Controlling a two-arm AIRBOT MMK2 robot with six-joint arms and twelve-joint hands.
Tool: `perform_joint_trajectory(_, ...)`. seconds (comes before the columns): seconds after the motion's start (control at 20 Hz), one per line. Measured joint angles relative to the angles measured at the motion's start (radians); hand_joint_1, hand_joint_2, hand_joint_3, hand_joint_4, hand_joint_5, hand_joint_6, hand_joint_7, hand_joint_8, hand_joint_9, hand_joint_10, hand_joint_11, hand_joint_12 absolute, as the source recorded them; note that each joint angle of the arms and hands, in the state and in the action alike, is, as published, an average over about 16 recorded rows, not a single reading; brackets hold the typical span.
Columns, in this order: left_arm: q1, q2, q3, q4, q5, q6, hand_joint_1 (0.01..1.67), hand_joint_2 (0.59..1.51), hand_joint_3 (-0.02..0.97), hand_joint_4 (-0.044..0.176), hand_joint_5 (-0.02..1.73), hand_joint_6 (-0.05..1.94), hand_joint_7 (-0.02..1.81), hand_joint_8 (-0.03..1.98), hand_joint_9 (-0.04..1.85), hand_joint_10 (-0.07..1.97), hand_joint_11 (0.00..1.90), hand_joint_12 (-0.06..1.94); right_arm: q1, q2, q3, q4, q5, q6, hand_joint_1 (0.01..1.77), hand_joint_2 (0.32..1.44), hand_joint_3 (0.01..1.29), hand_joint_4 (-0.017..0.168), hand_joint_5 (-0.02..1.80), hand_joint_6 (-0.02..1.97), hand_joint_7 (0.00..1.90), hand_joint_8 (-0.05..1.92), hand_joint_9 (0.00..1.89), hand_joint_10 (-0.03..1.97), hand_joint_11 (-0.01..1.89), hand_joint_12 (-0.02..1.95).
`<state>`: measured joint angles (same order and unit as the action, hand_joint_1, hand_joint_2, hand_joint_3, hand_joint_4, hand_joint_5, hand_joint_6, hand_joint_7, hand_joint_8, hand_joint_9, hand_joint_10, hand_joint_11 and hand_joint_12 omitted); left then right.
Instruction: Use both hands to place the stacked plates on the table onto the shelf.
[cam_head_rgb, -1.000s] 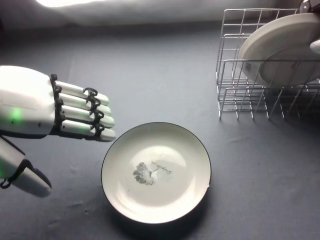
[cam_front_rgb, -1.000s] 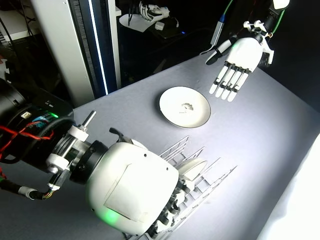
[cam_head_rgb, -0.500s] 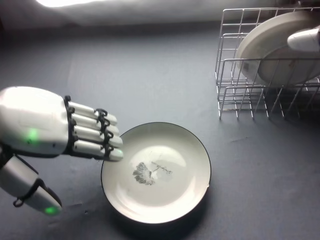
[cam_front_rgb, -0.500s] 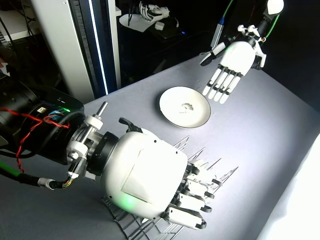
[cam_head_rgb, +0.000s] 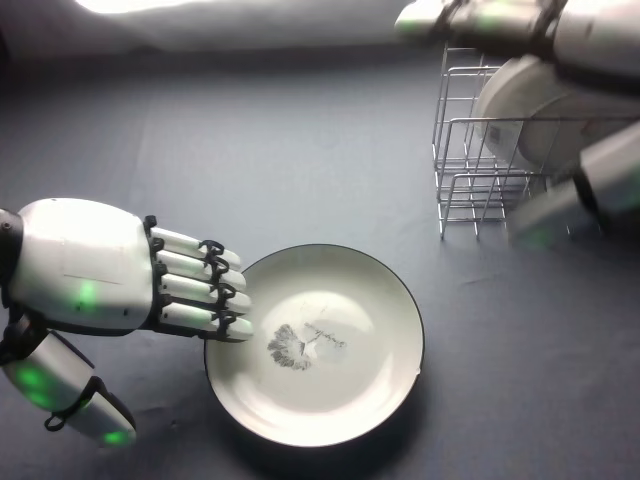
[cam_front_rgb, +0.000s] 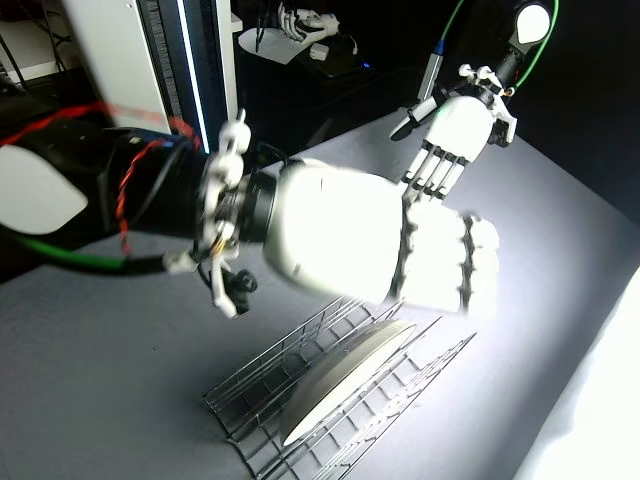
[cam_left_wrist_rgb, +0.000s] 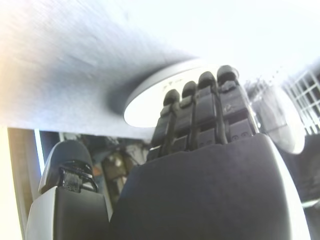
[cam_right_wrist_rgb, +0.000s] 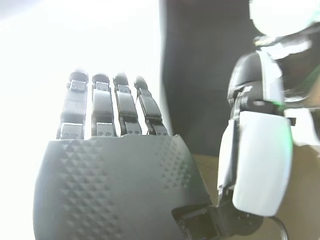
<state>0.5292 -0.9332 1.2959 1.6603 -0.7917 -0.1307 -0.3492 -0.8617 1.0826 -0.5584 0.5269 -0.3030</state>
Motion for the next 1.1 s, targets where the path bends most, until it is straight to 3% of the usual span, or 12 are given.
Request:
perform_joint_trajectory(0.15,0.015,-0.007,0.000,-0.008,0.012,0.003,0.01,1.123,0.015,0.000,0.02,0.01,0.02,0.02,0.01,0.00,0.01,0.00,-0.008,-0.001,-0.019,-0.156,0.039,0.000,0.77,0.85,0.02,0.002,0.02,0.03,0.02,0.01,0.02,-0.01,0.02,0.01)
perform_joint_trajectory(0.35,0.045,-0.015,0.001,-0.024,0.030,0.005,0.01,1.122,0.016,-0.001,0.02,0.00,0.02,0.01,0.00,-0.01,0.01,-0.01,-0.025,-0.010,-0.025,-0.347,0.091,-0.001,0.89,0.79,0.02,0.003,0.02,0.03,0.02,0.01,0.02,-0.01,0.02,0.01)
perform_joint_trajectory(0.55,0.083,-0.020,0.002,-0.044,0.043,0.006,0.01,1.122,0.016,-0.004,0.01,-0.01,0.01,0.01,-0.01,-0.02,0.01,-0.01,-0.039,-0.025,-0.018,-0.482,0.130,-0.002,1.06,0.79,0.02,0.004,0.02,0.03,0.02,0.01,0.02,-0.01,0.02,0.00)
perform_joint_trajectory(0.9,0.140,-0.024,0.003,-0.073,0.060,0.007,0.01,1.125,0.016,-0.009,0.00,-0.03,0.00,-0.01,-0.02,-0.04,0.02,0.00,-0.054,-0.068,-0.002,-0.612,0.170,-0.003,1.37,0.86,0.02,0.003,0.02,0.03,0.01,0.01,0.02,-0.01,0.02,0.01)
perform_joint_trajectory(1.1,0.154,-0.025,0.004,-0.081,0.062,0.006,0.01,1.127,0.016,-0.012,-0.01,-0.04,-0.01,-0.02,-0.03,-0.04,0.02,0.02,-0.067,-0.093,-0.002,-0.623,0.159,-0.001,1.48,0.91,0.03,0.003,0.02,0.03,0.01,0.01,0.02,-0.01,0.02,0.01)
